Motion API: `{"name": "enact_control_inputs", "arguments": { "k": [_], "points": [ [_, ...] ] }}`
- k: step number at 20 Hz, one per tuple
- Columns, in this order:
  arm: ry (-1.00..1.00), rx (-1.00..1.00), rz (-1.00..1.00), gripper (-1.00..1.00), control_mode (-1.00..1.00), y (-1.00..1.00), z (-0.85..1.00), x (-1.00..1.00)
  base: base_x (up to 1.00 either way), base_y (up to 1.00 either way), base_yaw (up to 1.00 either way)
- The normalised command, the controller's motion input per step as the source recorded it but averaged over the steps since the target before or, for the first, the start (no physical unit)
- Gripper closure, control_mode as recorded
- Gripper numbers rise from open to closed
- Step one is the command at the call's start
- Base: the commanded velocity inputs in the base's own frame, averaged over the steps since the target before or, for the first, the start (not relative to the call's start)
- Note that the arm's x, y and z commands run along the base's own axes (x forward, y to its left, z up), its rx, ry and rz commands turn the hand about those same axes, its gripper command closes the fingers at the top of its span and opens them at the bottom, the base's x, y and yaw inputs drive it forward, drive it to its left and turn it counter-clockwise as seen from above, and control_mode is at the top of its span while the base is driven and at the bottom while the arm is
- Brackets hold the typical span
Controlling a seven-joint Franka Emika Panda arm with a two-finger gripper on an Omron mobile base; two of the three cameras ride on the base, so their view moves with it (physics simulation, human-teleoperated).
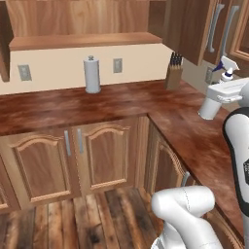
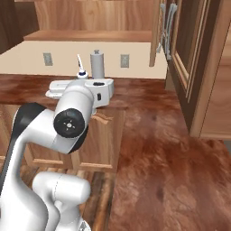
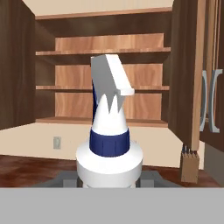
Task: Move the cutting board and knife to the sink. Then move spray from the cabinet to the counter.
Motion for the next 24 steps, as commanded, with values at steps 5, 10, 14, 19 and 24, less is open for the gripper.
{"name": "enact_control_inputs", "arguments": {
  "k": [5, 10, 14, 19, 24],
  "points": [
    [0.00, 0.00, 0.00, 1.00, 1.00, 0.00, 0.00, 0.00, -0.19, -0.57, -0.11],
    [0.00, 0.00, 0.00, 1.00, 1.00, 0.00, 0.00, 0.00, -0.26, -0.49, -0.10],
    [0.00, 0.00, 0.00, 1.00, 1.00, 0.00, 0.00, 0.00, -0.30, -0.48, -0.09],
    [0.00, 0.00, 0.00, 1.00, 1.00, 0.00, 0.00, 0.00, -0.23, -0.35, -0.08],
    [0.00, 0.00, 0.00, 1.00, 1.00, 0.00, 0.00, 0.00, -0.07, -0.22, -0.08]
  ]
}}
